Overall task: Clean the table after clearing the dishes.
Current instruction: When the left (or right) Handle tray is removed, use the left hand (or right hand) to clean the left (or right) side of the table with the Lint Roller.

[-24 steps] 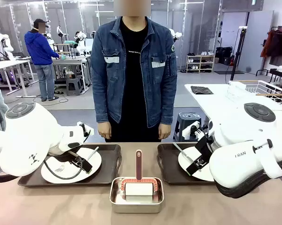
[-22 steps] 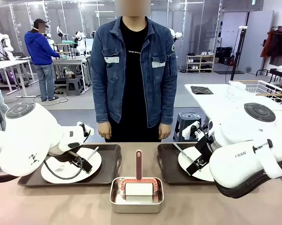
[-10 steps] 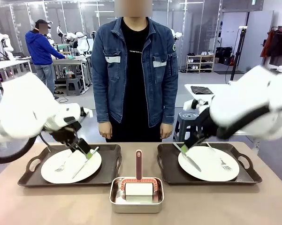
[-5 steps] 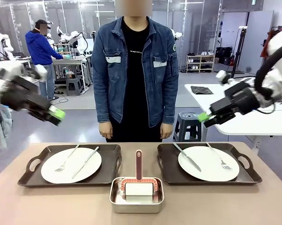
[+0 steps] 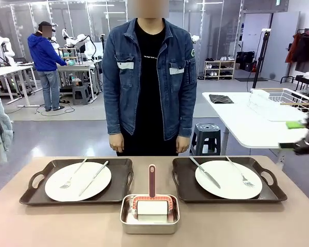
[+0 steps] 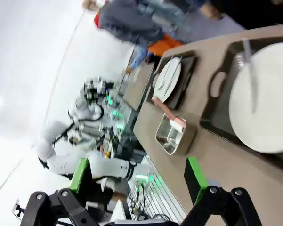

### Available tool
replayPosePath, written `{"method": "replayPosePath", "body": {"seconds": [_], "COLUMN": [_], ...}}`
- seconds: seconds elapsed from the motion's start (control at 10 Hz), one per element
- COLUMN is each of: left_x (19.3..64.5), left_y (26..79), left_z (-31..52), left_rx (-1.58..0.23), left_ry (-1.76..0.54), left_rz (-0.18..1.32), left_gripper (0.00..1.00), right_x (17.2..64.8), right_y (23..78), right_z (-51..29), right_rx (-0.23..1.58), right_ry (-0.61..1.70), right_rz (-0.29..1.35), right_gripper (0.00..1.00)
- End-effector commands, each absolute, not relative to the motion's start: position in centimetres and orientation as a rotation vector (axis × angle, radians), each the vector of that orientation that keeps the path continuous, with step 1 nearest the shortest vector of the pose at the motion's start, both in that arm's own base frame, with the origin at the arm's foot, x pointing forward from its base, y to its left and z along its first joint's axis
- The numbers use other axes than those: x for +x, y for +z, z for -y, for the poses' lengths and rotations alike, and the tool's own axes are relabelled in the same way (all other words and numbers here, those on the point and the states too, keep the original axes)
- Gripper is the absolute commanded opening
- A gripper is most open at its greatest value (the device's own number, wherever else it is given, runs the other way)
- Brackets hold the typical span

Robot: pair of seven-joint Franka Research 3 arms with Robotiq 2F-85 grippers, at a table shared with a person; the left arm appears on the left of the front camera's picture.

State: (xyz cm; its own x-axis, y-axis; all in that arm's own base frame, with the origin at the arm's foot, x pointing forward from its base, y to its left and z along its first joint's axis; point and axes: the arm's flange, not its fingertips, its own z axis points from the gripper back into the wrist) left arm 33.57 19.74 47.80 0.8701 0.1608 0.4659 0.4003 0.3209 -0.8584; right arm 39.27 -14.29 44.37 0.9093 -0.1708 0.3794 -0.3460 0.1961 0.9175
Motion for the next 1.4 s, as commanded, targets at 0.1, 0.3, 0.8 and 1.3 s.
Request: {"method": "replayPosePath", "body": {"seconds": [0.1, 0.3, 0.8, 1.3], "left_x": [28.6, 25.7, 24.6, 24.6], "left_y": [47.3, 47.5, 47.2, 47.2], "left_z": [-26.1, -28.8, -29.7, -29.7], "left_rx": [-1.255, -1.218, -1.194, -1.194], "left_ry": [-0.007, 0.097, 0.108, 0.108], "left_rz": [0.574, 0.606, 0.644, 0.644], "left_gripper": [1.0, 1.0, 1.0, 1.0], "right_x": [34.2, 31.0, 29.5, 29.5], "right_y": [42.3, 40.2, 39.5, 39.5], "right_z": [21.3, 25.2, 27.0, 27.0], "right_rx": [1.348, 1.318, 1.302, 1.302], "right_ry": [0.0, -0.125, -0.175, -0.175], "right_rz": [0.502, 0.505, 0.503, 0.503], "right_gripper": [1.0, 1.0, 1.0, 1.0]}}
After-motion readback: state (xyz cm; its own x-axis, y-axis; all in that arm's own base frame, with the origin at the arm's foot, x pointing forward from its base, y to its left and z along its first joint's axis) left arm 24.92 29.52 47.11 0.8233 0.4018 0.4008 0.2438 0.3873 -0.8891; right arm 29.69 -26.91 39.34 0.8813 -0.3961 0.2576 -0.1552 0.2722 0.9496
